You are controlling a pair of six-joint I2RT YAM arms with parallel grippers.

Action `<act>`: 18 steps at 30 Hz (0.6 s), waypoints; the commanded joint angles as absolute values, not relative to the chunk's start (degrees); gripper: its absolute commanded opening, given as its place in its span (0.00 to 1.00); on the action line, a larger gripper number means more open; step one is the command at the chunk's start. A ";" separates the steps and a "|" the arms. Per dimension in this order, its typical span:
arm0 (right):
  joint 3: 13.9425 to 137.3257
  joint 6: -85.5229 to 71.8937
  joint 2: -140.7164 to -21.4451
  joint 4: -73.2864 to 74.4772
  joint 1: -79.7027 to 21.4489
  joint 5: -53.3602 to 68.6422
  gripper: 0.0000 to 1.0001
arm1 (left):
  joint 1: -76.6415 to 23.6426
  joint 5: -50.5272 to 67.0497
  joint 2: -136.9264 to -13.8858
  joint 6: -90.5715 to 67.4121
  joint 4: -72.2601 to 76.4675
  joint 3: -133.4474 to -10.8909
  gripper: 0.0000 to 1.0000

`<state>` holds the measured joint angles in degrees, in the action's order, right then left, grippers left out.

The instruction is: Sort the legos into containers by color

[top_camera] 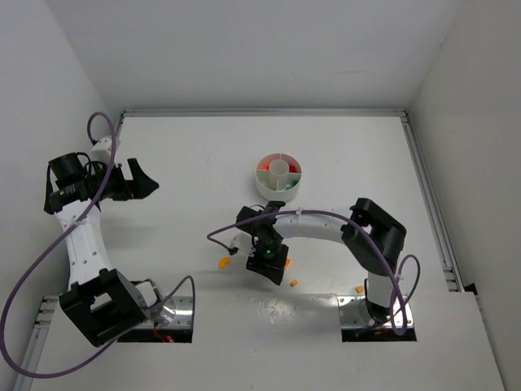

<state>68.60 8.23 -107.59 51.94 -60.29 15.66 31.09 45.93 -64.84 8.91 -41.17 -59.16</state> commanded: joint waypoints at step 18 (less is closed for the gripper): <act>66.36 1.67 -110.39 45.97 -61.35 9.32 0.39 | 31.73 45.79 -63.63 11.69 -41.84 -59.59 0.99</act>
<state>66.43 2.74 -109.65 47.44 -60.99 10.61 31.22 45.30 -63.86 10.55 -41.69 -59.16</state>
